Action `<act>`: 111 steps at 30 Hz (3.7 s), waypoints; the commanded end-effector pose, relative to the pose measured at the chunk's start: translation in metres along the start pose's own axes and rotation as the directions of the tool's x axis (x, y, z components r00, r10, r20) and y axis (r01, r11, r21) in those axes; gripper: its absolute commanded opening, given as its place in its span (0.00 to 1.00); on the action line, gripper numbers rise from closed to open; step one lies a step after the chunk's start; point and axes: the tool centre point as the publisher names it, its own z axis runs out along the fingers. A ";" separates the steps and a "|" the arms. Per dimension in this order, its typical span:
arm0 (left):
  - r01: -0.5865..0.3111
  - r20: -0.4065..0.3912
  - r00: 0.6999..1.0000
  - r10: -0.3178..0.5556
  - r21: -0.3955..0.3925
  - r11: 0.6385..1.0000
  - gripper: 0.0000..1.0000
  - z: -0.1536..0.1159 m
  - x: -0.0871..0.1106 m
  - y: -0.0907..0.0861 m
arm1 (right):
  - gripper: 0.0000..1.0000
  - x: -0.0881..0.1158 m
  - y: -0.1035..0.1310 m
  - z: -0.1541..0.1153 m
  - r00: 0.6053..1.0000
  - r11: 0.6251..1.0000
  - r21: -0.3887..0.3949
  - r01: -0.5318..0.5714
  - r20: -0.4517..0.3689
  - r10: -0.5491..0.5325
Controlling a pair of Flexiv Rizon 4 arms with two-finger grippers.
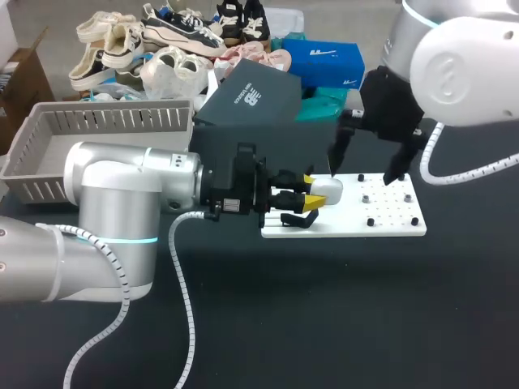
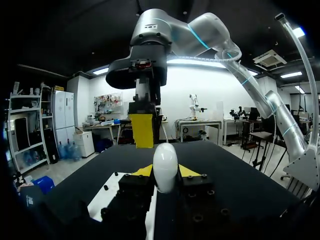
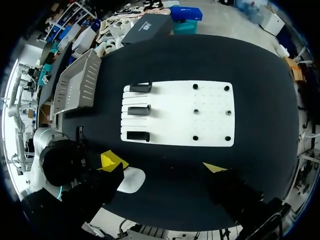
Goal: Pick up each earbud case from the left stands, insert the matching earbuds, close the lid, and place the case in the box.
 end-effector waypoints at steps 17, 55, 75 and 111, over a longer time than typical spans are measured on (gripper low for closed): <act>0.015 -0.037 0.999 -0.024 -0.247 0.969 0.00 -0.064 -0.027 0.006 | 1.00 0.007 -0.036 -0.031 0.990 0.998 0.000 0.065 0.126 -0.065; 0.026 -0.127 0.922 -0.365 -0.922 0.387 0.00 -0.253 0.016 0.072 | 1.00 0.007 -0.036 -0.031 0.990 0.998 0.000 0.065 0.126 -0.065; -0.039 -0.208 0.869 -0.449 -0.933 0.358 0.00 -0.308 0.045 0.160 | 1.00 0.007 -0.036 -0.031 0.990 0.998 0.000 0.065 0.126 -0.065; -0.010 -0.248 0.950 -0.192 -0.635 0.772 1.00 -0.200 -0.015 0.075 | 1.00 0.007 -0.036 -0.031 0.990 0.998 0.000 0.065 0.126 -0.065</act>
